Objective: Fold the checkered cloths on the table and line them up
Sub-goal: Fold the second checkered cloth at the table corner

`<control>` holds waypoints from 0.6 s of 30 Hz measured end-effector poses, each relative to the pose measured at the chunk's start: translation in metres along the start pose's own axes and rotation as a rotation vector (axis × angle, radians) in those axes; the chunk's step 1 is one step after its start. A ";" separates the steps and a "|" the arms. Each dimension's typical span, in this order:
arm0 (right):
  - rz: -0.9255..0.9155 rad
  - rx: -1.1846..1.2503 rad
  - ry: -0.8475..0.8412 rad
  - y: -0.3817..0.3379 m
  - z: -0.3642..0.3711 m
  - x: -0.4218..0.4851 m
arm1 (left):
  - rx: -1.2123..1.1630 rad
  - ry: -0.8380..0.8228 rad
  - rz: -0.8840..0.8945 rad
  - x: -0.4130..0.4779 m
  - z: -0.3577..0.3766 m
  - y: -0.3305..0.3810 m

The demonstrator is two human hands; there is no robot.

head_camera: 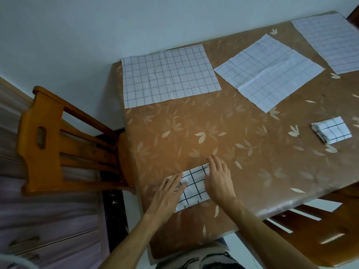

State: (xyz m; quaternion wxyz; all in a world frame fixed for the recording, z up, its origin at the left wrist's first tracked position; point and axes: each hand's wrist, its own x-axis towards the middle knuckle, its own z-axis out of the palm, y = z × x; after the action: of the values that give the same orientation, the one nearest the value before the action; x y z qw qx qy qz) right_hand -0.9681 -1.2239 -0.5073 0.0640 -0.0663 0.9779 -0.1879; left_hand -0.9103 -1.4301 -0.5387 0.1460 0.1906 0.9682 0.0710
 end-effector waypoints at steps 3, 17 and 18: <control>-0.273 -0.130 0.003 -0.016 0.021 -0.017 | 0.030 -0.007 0.001 -0.002 0.005 0.001; -0.305 -0.167 -0.230 -0.018 0.053 -0.019 | 0.020 -0.053 -0.012 -0.007 0.004 -0.005; -0.316 -0.183 -0.239 -0.015 0.053 -0.019 | 0.027 -0.058 -0.018 -0.008 0.004 -0.006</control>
State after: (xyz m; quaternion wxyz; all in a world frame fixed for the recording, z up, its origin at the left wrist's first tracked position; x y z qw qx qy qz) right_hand -0.9402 -1.2541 -0.5489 0.1429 -0.2461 0.9537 -0.0969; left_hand -0.9037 -1.4383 -0.5413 0.1719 0.1858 0.9661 0.0508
